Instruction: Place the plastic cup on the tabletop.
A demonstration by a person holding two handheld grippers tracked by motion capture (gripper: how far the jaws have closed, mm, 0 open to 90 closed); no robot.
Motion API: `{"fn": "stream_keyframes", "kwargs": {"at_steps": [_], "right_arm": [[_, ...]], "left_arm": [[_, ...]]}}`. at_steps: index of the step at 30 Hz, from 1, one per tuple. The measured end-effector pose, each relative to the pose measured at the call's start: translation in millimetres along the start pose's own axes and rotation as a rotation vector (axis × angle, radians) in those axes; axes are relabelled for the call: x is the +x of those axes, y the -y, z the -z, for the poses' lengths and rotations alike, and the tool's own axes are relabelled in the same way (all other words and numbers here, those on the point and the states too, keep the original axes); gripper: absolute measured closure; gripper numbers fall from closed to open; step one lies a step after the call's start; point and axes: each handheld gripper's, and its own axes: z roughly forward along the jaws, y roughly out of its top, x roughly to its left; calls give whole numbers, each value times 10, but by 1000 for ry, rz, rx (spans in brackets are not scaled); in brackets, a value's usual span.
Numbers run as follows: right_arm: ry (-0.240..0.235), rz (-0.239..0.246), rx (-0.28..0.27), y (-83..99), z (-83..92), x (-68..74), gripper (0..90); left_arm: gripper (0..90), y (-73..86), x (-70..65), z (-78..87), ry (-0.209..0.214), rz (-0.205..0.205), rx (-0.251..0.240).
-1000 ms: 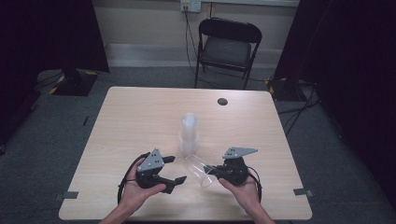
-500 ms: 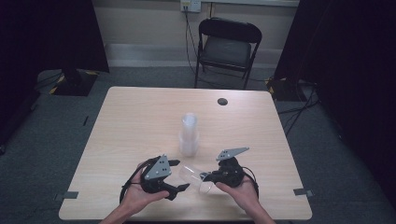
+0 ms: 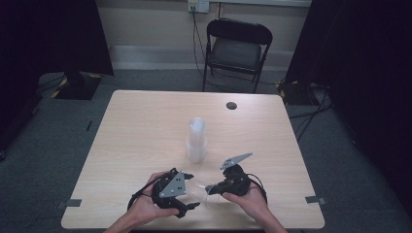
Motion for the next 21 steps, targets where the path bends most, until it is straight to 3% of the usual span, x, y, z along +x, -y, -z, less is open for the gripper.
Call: {"fn": "stream_keyframes", "kwargs": {"at_steps": [5, 8, 18, 21], "right_arm": [[-14, -2, 23, -26, -64, 29, 900], [-18, -8, 32, -34, -86, 38, 900], [-23, -59, 25, -31, -151, 25, 900], [-22, -82, 15, -29, -173, 33, 897]], "left_arm": [[153, -2, -48, -62, 17, -53, 35], [154, -9, -83, -92, 1, -75, 50], [152, -34, -133, -155, -18, -83, 52], [162, -53, -139, -161, -7, -91, 56]]}}
